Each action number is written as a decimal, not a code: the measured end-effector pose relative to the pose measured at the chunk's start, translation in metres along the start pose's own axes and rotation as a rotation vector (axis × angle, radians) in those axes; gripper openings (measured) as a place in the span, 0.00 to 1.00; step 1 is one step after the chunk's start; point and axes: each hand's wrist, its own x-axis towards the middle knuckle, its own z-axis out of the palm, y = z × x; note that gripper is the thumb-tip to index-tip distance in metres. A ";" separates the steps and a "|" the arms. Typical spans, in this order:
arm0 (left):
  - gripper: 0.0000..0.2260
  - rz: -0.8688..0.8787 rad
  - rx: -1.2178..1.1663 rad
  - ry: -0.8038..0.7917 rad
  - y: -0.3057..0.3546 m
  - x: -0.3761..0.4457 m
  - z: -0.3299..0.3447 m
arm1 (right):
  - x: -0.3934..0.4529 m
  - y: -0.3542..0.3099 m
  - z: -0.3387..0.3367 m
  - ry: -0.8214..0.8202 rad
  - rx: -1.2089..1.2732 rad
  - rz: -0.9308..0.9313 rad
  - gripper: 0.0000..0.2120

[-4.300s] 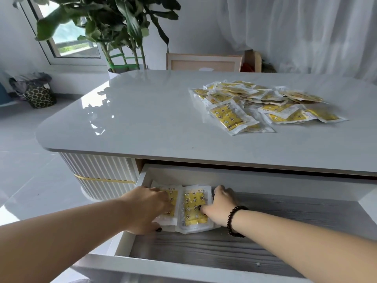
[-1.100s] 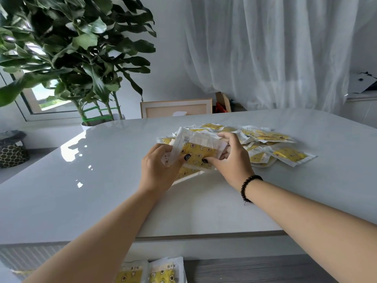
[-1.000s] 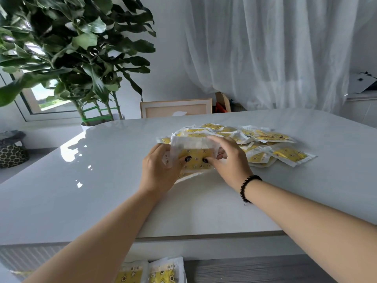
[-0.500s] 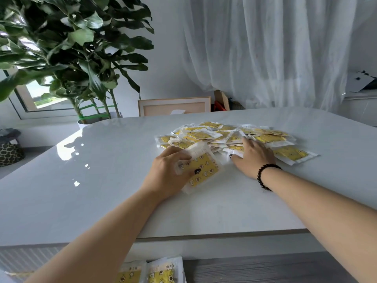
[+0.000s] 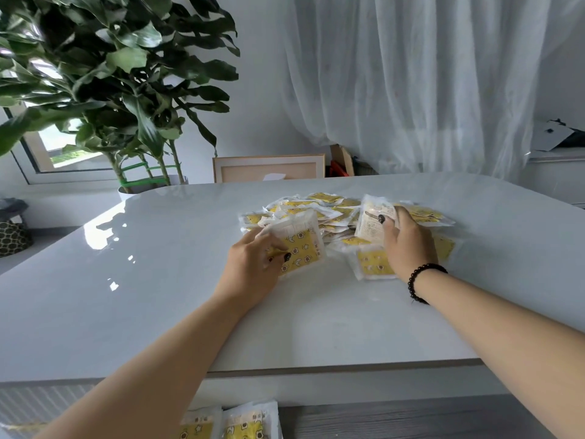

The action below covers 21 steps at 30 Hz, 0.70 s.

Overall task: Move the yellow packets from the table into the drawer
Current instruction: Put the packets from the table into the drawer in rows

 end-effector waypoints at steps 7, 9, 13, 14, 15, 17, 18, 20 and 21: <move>0.10 -0.008 0.026 -0.042 0.003 -0.003 0.001 | -0.019 0.016 -0.027 -0.286 -0.169 -0.502 0.12; 0.10 0.016 0.034 -0.050 0.004 -0.004 0.001 | -0.022 0.018 -0.031 -0.348 -0.230 -0.594 0.12; 0.10 0.015 0.024 -0.062 0.006 -0.003 0.001 | -0.019 0.007 -0.045 -0.456 -0.424 -0.597 0.16; 0.10 0.017 0.025 -0.066 0.006 -0.003 0.001 | -0.017 0.002 -0.049 -0.530 -0.423 -0.540 0.17; 0.10 0.023 0.028 -0.068 0.006 -0.003 0.001 | -0.015 -0.003 -0.053 -0.609 -0.421 -0.471 0.17; 0.10 0.029 0.031 -0.062 0.006 -0.003 0.000 | -0.006 -0.015 -0.061 -0.780 -0.455 -0.337 0.19; 0.10 0.025 0.030 -0.057 0.006 -0.003 0.000 | 0.000 -0.020 -0.064 -0.869 -0.477 -0.259 0.24; 0.10 0.028 0.028 -0.039 0.008 -0.003 0.001 | 0.010 -0.026 -0.066 -1.009 -0.456 -0.109 0.35; 0.10 0.034 0.025 -0.031 0.008 -0.003 0.001 | 0.013 -0.026 -0.065 -1.037 -0.406 -0.064 0.37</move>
